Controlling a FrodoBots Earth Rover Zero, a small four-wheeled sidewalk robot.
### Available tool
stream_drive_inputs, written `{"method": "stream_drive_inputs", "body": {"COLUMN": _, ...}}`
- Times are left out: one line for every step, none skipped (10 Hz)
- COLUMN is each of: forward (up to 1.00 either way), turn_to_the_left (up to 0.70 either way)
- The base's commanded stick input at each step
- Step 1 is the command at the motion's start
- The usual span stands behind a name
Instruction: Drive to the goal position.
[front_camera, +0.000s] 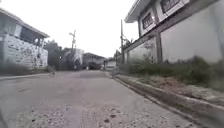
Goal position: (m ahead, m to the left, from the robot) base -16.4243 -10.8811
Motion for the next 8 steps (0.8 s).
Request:
{"method": "stream_drive_inputs", "body": {"forward": 0.7, "turn_to_the_left": 0.0}}
{"method": "stream_drive_inputs", "body": {"forward": 0.7, "turn_to_the_left": 0.0}}
{"method": "stream_drive_inputs", "body": {"forward": 0.7, "turn_to_the_left": 0.0}}
{"method": "stream_drive_inputs", "body": {"forward": 0.7, "turn_to_the_left": 0.0}}
{"method": "stream_drive_inputs", "body": {"forward": 0.7, "turn_to_the_left": 0.0}}
{"method": "stream_drive_inputs", "body": {"forward": 0.7, "turn_to_the_left": 0.0}}
{"method": "stream_drive_inputs", "body": {"forward": 0.7, "turn_to_the_left": 0.0}}
{"method": "stream_drive_inputs", "body": {"forward": 0.69, "turn_to_the_left": 0.0}}
